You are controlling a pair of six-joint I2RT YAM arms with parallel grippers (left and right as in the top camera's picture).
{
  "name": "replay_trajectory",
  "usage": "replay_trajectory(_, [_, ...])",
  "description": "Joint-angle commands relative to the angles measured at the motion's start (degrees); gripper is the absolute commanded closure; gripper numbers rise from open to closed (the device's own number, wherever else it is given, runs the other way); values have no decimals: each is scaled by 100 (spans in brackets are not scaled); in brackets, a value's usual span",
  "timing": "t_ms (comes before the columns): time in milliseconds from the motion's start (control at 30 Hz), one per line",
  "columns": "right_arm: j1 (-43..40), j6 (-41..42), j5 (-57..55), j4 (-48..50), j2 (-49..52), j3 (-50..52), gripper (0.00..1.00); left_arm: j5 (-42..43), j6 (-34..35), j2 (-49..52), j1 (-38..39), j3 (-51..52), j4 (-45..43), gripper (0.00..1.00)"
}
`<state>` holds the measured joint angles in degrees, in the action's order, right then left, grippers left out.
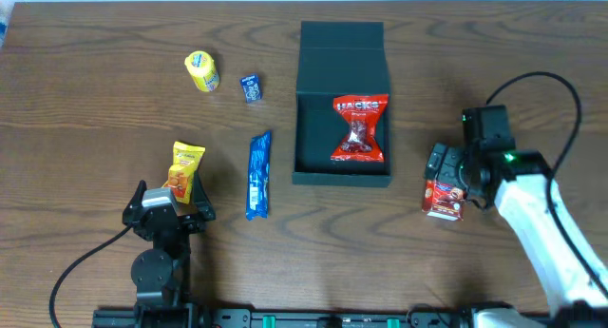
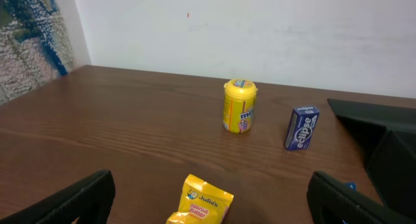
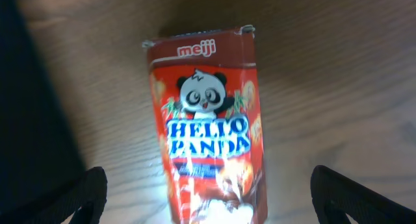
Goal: Pack container
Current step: 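Move the right gripper to the Hello Panda box and grasp it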
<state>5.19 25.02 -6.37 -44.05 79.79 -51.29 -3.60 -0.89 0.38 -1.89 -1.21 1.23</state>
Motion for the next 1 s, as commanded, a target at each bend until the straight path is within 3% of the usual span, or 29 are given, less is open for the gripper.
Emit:
replay_trajectory(0, [-90, -505, 68, 146, 413, 35, 1, -127, -2, -11, -33, 94, 262, 5])
replay_trajectory(367, [-90, -584, 61, 708, 1344, 42, 1, -127, -2, -11, -33, 94, 262, 4])
replay_trajectory(967, [-87, -579, 66, 1023, 1543, 474, 2, -127, -2, -11, -33, 94, 262, 5])
